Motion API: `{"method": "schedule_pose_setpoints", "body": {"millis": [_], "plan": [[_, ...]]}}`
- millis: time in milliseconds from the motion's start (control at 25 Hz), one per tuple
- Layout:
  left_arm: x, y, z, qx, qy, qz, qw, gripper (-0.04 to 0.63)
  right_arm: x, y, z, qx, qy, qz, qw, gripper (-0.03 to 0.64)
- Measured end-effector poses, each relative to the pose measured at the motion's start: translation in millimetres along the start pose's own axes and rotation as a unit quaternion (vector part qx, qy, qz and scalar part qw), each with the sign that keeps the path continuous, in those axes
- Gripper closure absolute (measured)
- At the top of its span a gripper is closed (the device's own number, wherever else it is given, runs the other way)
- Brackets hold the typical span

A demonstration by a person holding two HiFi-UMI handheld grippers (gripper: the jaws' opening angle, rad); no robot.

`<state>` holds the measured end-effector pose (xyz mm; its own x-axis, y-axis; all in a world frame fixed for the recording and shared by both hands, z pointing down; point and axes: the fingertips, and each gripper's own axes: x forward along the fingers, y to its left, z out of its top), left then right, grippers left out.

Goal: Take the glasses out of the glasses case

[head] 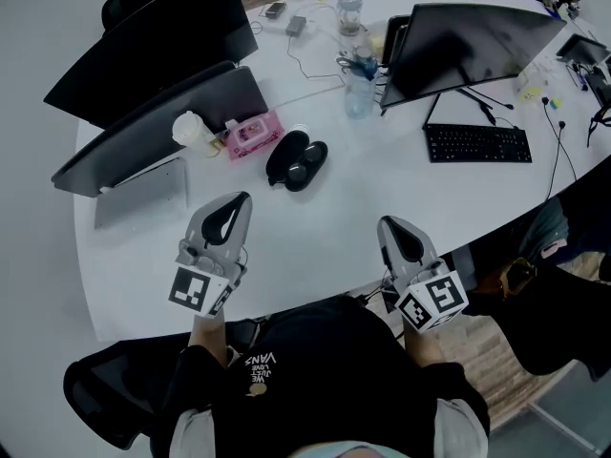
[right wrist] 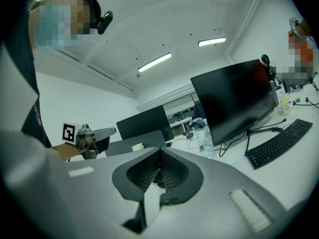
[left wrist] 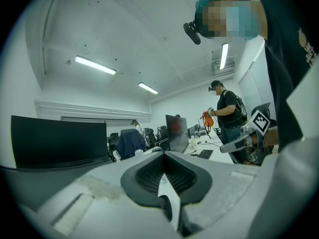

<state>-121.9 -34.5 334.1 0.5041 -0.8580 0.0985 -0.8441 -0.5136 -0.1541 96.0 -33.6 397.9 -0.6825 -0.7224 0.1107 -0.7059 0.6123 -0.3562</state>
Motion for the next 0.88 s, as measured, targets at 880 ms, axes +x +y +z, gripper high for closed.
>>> {"method": "schedule_pose_setpoints", "body": {"millis": [880], "plan": [[52.3,43.1,30.0,0.035,-0.008,-0.048,0.9982,0.594,31.1,4.8,0.6,0.005,0.002,-0.007,1.000,0.617]]}}
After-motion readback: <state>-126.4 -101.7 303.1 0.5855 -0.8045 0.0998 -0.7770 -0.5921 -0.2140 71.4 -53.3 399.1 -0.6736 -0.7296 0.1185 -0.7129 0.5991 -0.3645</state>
